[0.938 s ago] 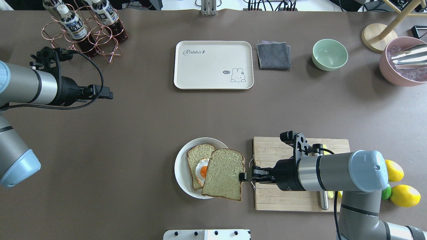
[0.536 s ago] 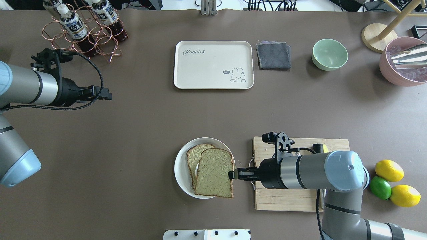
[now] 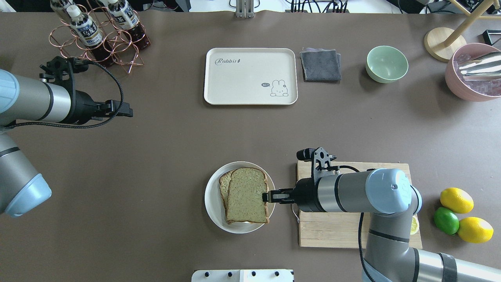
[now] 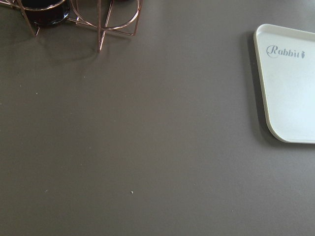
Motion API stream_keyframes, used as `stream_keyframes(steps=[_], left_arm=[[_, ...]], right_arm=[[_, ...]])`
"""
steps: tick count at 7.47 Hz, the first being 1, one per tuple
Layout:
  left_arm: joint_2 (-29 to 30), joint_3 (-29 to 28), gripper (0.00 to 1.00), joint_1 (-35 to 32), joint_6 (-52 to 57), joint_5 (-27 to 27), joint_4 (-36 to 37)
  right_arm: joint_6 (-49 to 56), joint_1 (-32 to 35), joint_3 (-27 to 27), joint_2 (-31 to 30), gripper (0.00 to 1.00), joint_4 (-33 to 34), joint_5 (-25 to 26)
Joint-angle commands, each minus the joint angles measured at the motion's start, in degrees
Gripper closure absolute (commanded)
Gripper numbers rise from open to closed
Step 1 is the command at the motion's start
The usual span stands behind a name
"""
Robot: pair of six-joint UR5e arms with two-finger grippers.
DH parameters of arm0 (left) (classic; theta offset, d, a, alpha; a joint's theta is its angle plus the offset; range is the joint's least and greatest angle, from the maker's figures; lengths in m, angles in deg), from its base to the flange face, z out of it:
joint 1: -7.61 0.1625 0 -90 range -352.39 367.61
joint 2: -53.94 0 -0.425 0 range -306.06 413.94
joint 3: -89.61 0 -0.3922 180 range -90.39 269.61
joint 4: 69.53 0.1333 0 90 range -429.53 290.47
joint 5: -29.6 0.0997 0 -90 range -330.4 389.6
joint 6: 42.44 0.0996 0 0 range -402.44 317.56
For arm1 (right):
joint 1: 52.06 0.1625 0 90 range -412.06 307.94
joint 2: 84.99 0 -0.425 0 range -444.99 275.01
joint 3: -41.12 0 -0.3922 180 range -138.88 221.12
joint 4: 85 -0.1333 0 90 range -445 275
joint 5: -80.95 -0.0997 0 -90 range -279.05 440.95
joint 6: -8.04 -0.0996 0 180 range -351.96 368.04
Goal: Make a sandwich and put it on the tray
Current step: 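Lower the bread slice onto the egg and open the right gripper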
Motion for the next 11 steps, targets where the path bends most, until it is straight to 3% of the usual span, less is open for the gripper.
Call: stream_keyframes(steps=[1, 10, 11], left_arm=[[0.72, -0.72, 0.02, 0.00, 0.02, 0.00, 0.00], [1.96, -1.52, 0.02, 0.00, 0.02, 0.26, 0.09], [1.96, -1.52, 0.02, 0.00, 0.02, 0.26, 0.09]], right_arm=[[0.17, 0.11, -1.71, 0.57, 1.00, -0.10, -0.08], [-0.53, -0.33, -2.77, 1.62, 0.99, -0.10, -0.08], [-0.53, -0.68, -2.86, 2.40, 0.88, -0.10, 0.01]])
